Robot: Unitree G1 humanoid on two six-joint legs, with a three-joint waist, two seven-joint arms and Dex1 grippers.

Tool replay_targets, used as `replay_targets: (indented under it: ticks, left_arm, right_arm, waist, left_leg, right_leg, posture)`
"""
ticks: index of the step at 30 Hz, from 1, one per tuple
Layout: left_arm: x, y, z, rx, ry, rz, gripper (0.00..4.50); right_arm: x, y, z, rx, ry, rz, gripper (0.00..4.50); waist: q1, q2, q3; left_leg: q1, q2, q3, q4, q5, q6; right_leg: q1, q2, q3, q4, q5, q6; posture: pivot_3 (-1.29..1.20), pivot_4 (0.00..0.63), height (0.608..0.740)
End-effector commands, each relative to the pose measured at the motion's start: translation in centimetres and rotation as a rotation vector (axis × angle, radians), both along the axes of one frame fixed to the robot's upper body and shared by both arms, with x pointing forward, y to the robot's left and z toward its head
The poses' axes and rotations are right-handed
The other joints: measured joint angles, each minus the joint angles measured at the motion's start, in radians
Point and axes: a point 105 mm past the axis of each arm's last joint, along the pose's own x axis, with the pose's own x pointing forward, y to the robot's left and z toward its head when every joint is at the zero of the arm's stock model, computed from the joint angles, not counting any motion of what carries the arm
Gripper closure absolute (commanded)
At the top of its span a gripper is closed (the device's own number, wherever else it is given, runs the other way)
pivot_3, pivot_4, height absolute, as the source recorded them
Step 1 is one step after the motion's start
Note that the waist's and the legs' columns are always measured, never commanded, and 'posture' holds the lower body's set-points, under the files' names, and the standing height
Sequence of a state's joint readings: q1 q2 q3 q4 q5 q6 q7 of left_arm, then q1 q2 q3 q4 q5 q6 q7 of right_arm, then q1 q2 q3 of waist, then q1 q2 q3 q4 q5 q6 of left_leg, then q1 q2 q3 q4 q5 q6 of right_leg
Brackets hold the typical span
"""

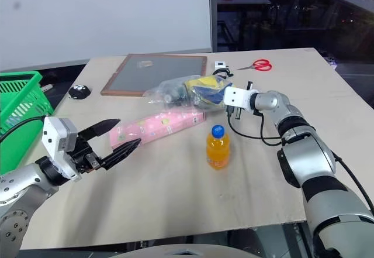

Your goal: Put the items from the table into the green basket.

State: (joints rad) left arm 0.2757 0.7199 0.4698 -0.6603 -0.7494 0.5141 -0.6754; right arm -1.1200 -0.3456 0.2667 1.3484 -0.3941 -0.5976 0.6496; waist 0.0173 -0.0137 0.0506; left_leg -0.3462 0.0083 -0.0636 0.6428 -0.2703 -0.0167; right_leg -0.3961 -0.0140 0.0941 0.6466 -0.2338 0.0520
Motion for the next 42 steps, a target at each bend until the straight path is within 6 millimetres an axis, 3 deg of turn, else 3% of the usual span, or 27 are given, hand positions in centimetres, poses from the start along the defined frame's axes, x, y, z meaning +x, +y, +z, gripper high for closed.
replay_targets:
  ticks: [1, 8, 15, 20, 29, 32, 37, 39, 42]
  left_arm:
    - [0.3, -0.4, 1.5, -0.002, -0.073, -0.017, 0.00]
    - [1.9, -1.7, 2.7, -0.022, -0.108, -0.095, 0.00]
    - [4.0, -3.0, 4.5, -0.066, -0.152, -0.183, 0.00]
    - [6.0, -4.9, 5.5, -0.077, -0.174, -0.295, 0.00]
    - [7.6, -6.6, 6.4, -0.130, -0.168, -0.444, 0.00]
    - [7.9, -7.0, 6.1, -0.138, -0.152, -0.471, 0.00]
    - [8.2, -7.0, 5.7, -0.126, -0.145, -0.478, 0.00]
    - [8.1, -6.9, 5.7, -0.127, -0.143, -0.479, 0.00]
    - [7.7, -6.8, 5.0, -0.108, -0.124, -0.475, 0.00]
  right_arm:
    - [1.5, -0.3, 5.5, 0.163, -0.134, -0.064, 4.40]
    - [2.6, -5.3, 12.1, 0.354, -0.307, -0.226, 4.40]
    - [1.2, -10.9, 16.8, 0.410, -0.454, -0.291, 4.40]
    - [-1.6, -16.0, 18.0, 0.364, -0.498, -0.318, 4.40]
    - [-6.8, -21.5, 16.6, 0.257, -0.434, -0.483, 4.40]
    - [-8.1, -23.5, 17.1, 0.254, -0.427, -0.570, 3.51]
    - [-9.4, -25.6, 19.6, 0.311, -0.502, -0.660, 1.21]
    - [-9.7, -26.0, 21.1, 0.402, -0.554, -0.666, 0.05]
    - [-9.7, -24.1, 21.0, 0.575, -0.443, -0.548, 0.05]
  waist:
    - [-0.001, 0.000, 0.000]
    - [0.004, 0.001, 0.001]
    - [-0.018, 0.003, 0.002]
    - [-0.034, 0.003, 0.002]
    - [-0.112, 0.006, 0.003]
    - [-0.136, 0.007, 0.003]
    - [-0.171, 0.007, 0.002]
    - [-0.182, 0.007, 0.003]
    - [-0.194, 0.007, 0.002]
  left_leg:
    - [0.000, 0.000, 0.000, 0.000, 0.000, 0.000]
    - [-0.001, -0.001, -0.001, 0.000, 0.000, 0.000]
    - [-0.003, -0.002, 0.000, 0.000, 0.000, 0.000]
    - [-0.004, -0.002, -0.001, -0.001, 0.000, 0.000]
    - [-0.004, -0.001, 0.002, 0.001, -0.001, 0.002]
    - [-0.003, -0.001, 0.003, 0.002, -0.001, 0.002]
    - [-0.004, -0.001, 0.004, 0.007, -0.002, 0.003]
    - [-0.003, -0.001, 0.005, 0.008, -0.002, 0.003]
    - [-0.003, -0.002, 0.006, 0.008, -0.002, 0.003]
  right_leg:
    - [0.000, 0.000, 0.000, 0.000, 0.000, 0.000]
    - [0.000, -0.001, -0.001, -0.001, 0.000, 0.000]
    - [0.000, -0.001, 0.000, -0.003, 0.001, 0.002]
    - [0.000, -0.001, -0.001, -0.004, 0.002, 0.004]
    - [-0.001, -0.001, 0.002, -0.004, 0.002, 0.006]
    - [0.000, -0.001, 0.003, -0.004, 0.002, 0.006]
    - [0.001, -0.001, 0.004, -0.003, 0.002, 0.009]
    - [0.001, -0.001, 0.005, -0.003, 0.001, 0.014]
    - [0.002, -0.001, 0.006, -0.003, 0.002, 0.014]
  posture:
    - [0.21, 0.000, 0.740]
    - [0.15, 0.000, 0.740]
    - [0.07, 0.000, 0.740]
    - [0.01, 0.000, 0.740]
    - [-0.10, 0.000, 0.740]
    - [-0.12, 0.000, 0.740]
    - [-0.13, 0.000, 0.740]
    - [-0.13, 0.000, 0.740]
    - [-0.12, 0.000, 0.740]
